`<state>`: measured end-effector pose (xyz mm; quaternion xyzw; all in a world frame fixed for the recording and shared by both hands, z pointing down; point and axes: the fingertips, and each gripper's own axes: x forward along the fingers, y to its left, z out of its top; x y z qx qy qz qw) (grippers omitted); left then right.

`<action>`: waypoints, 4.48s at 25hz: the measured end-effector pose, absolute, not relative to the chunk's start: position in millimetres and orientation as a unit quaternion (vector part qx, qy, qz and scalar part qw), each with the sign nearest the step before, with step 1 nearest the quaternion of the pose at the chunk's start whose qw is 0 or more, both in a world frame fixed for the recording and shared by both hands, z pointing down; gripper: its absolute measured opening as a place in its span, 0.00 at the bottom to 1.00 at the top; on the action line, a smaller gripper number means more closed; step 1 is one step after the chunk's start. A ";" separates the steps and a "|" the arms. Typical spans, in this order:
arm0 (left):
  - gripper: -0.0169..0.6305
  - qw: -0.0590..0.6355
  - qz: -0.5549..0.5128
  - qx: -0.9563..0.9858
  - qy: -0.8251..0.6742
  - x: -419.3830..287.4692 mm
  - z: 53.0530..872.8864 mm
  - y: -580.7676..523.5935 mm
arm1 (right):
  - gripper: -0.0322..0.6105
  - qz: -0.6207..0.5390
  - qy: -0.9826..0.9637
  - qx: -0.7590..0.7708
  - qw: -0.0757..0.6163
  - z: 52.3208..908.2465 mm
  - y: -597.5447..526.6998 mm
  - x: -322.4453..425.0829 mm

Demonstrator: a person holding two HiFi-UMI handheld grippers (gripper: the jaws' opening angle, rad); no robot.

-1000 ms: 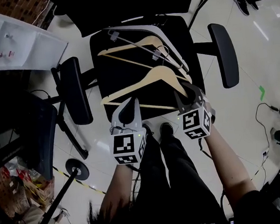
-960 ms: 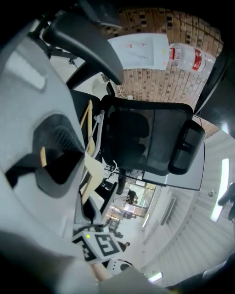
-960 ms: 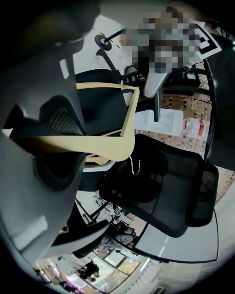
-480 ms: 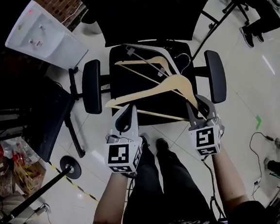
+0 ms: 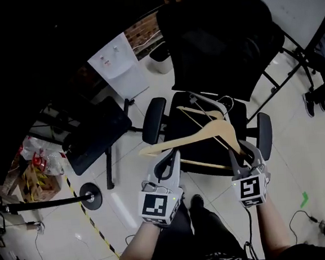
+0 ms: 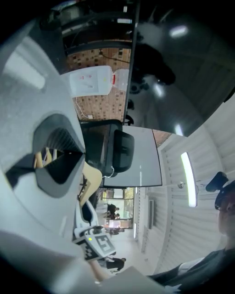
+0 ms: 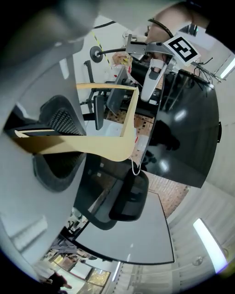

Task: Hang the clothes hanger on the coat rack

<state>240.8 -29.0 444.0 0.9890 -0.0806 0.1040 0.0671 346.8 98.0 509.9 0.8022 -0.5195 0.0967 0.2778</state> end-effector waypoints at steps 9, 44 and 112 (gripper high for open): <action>0.03 0.031 0.051 0.980 -0.192 156.2 367.6 -64.6 | 0.20 -0.002 -0.636 0.720 0.276 438.5 13.4 288.1; 0.03 -0.064 -0.041 0.815 -0.574 -218.7 235.1 -143.8 | 0.20 -0.256 -0.859 0.406 0.177 283.0 -203.4 -102.6; 0.03 -0.113 -0.039 0.678 -0.726 -543.1 154.6 -446.9 | 0.21 -0.355 -0.899 0.232 0.110 172.8 -509.9 -504.0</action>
